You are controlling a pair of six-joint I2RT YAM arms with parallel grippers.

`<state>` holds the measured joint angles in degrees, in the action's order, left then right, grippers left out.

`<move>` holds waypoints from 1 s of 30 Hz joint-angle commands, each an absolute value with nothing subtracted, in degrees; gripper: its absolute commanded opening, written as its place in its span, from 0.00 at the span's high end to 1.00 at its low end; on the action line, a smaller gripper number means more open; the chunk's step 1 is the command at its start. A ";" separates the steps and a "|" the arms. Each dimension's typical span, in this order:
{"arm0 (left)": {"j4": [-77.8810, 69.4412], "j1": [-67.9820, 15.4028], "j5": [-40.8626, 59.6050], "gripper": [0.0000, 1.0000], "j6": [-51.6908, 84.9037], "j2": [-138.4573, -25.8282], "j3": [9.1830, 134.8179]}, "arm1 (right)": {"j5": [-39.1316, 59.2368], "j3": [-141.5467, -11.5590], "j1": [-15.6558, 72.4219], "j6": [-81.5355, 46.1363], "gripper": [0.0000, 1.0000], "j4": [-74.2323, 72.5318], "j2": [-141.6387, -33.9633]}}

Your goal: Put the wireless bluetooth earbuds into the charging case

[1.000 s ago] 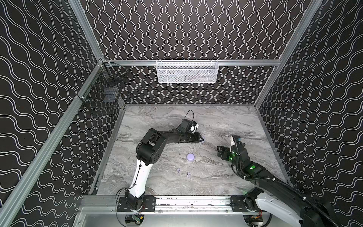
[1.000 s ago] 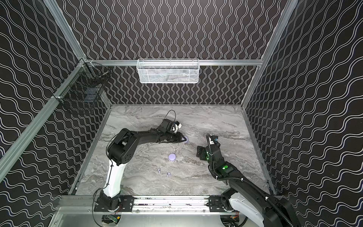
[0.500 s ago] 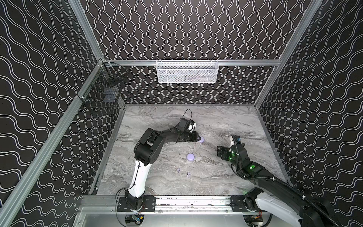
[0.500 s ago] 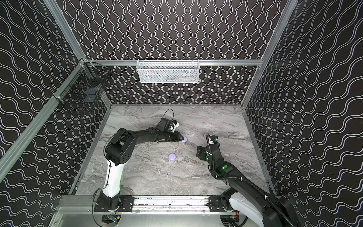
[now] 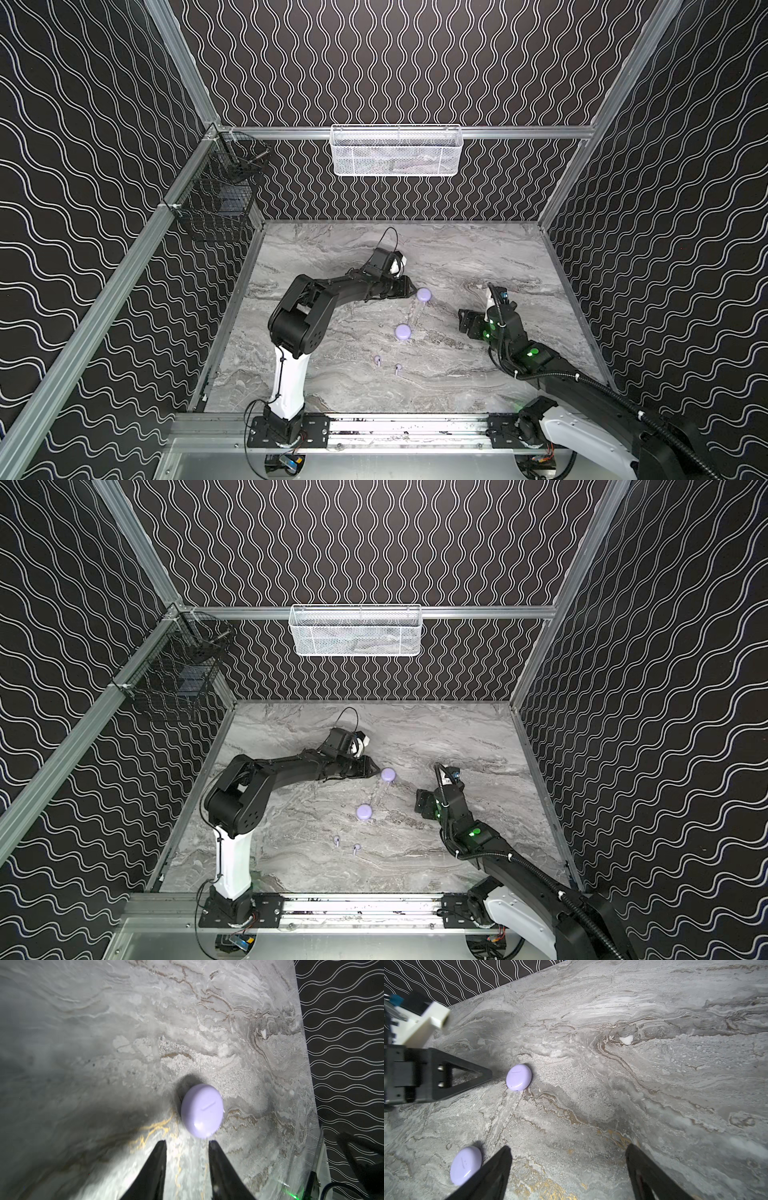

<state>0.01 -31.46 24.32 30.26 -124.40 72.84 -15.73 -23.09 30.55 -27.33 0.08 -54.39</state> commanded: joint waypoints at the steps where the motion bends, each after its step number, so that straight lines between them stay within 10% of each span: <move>1: -1.52 -31.38 22.13 0.62 28.01 -120.79 70.49 | -15.56 -23.20 30.59 -26.98 0.12 -1.85 -54.80; 30: -10.77 -35.19 8.43 0.61 21.90 -74.47 31.01 | -24.24 -37.36 46.57 -29.25 0.13 6.31 -70.48</move>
